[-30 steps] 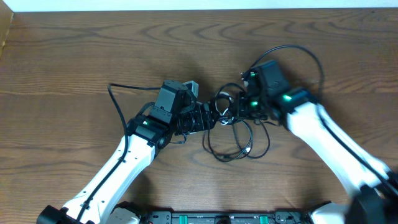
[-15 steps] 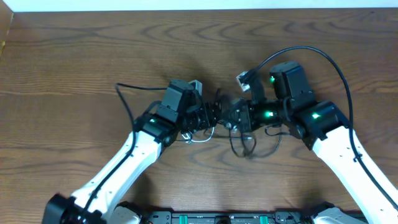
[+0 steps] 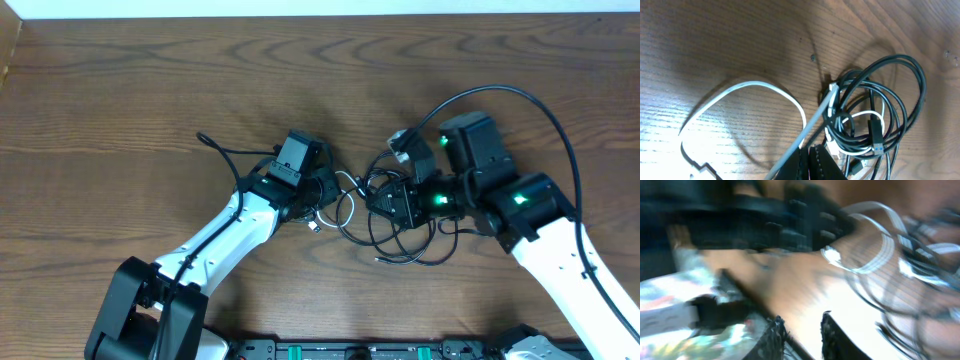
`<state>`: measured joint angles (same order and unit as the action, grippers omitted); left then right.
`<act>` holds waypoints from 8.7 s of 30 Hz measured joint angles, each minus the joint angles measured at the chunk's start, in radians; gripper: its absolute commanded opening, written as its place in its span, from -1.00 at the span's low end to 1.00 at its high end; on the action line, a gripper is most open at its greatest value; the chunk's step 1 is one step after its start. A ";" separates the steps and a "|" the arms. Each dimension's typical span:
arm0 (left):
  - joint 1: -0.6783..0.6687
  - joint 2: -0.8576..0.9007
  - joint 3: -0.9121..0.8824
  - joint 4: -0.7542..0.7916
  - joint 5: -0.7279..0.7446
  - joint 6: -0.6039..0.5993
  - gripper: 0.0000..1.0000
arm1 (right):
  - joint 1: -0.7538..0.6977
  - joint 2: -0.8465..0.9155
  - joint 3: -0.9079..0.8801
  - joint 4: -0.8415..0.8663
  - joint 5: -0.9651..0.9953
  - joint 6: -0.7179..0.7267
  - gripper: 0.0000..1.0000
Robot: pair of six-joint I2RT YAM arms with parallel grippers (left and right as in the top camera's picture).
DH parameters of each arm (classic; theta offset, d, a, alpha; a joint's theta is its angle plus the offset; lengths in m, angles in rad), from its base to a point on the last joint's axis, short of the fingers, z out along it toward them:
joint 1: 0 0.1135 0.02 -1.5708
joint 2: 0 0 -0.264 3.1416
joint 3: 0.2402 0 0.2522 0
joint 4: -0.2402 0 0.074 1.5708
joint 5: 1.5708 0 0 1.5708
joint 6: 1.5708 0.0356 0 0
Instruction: Untangle cables
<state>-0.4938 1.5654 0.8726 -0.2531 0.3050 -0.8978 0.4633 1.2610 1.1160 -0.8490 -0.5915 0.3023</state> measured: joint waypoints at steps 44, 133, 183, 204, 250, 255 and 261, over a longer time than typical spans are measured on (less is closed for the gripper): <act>0.000 0.000 0.000 -0.049 0.027 -0.019 -0.84 | -0.032 0.626 0.010 0.202 0.610 0.545 -0.98; -0.178 -0.047 0.005 0.277 0.257 -0.284 -0.85 | -0.231 -0.059 -0.029 -0.007 -0.064 -0.172 -0.98; 0.060 -0.027 0.006 0.259 0.639 0.117 -0.85 | -0.333 0.119 -0.235 0.202 -0.109 -0.262 -0.13; 0.060 -0.027 0.006 0.259 0.658 0.168 -0.85 | -0.420 0.507 -0.286 0.266 -0.842 -0.608 -0.98; 0.053 -0.027 0.005 0.214 0.369 0.117 -0.85 | -0.103 0.084 -0.020 -0.018 0.429 0.187 0.07; 0.043 -0.029 0.005 0.231 0.366 0.121 -0.85 | -0.028 0.198 -0.020 0.034 0.481 0.256 0.07; 0.043 -0.087 0.005 0.230 0.362 0.121 -0.85 | 0.032 0.344 -0.020 0.029 0.555 0.324 -0.01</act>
<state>-0.4507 1.4788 0.8780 -0.0227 0.6670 -0.7769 0.4953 1.6051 1.0958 -0.8200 -0.0360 0.6262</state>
